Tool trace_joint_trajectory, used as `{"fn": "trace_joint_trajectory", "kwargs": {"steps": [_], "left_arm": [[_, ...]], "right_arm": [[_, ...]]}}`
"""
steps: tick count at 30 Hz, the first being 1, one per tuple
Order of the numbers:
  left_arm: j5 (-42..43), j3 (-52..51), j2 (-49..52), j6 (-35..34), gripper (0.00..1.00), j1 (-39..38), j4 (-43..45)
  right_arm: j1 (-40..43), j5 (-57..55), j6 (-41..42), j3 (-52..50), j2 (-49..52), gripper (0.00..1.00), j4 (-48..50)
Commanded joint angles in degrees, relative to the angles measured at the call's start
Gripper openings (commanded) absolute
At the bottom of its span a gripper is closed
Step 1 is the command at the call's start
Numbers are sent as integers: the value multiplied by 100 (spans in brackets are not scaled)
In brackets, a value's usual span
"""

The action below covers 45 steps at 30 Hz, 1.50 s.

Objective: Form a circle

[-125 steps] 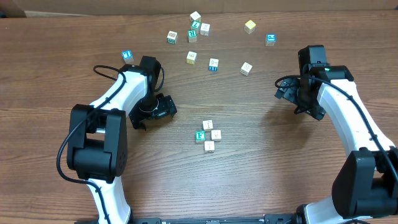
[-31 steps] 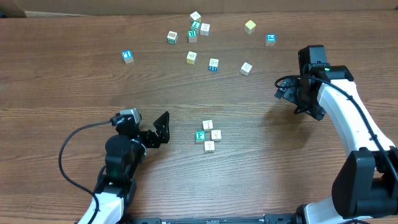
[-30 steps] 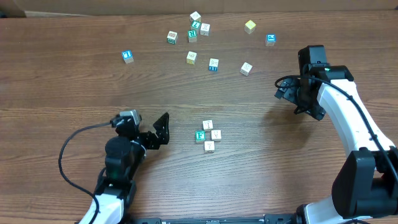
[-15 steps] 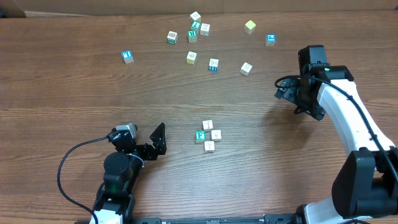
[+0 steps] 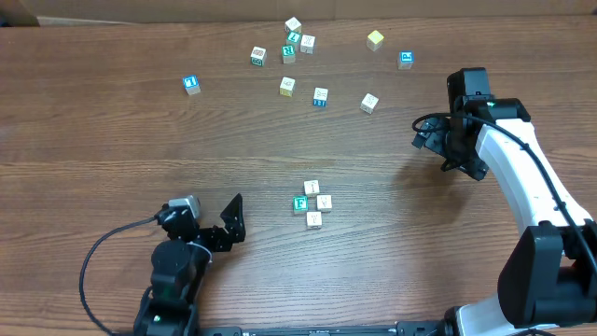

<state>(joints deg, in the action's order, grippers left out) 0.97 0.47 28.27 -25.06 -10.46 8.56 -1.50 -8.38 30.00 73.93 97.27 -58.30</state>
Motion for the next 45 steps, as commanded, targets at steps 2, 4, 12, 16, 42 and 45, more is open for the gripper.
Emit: {"fn": "trace_joint_trajectory", "kwargs": {"steps": [2, 4, 12, 16, 42, 45], "left_arm": [[-251, -17, -955, 94, 100, 11, -656], [-282, -20, -1414, 92, 100, 11, -1097], [-227, -20, -2806, 903, 100, 11, -1298], [-142, -20, -2811, 1147, 100, 48, -1305], [-155, -20, -2809, 3108, 100, 446, -1287], [-155, -20, -2809, 3108, 100, 603, -1290]], "right_arm": [[24, -61, 0, 66, -105, 100, 13], [24, -59, 0, 66, -105, 100, 13], [24, -59, 0, 66, -105, 100, 13], [24, -59, 0, 66, -105, 100, 13], [24, -59, 0, 66, -105, 100, 13], [24, -59, 0, 66, -105, 100, 13]]}}
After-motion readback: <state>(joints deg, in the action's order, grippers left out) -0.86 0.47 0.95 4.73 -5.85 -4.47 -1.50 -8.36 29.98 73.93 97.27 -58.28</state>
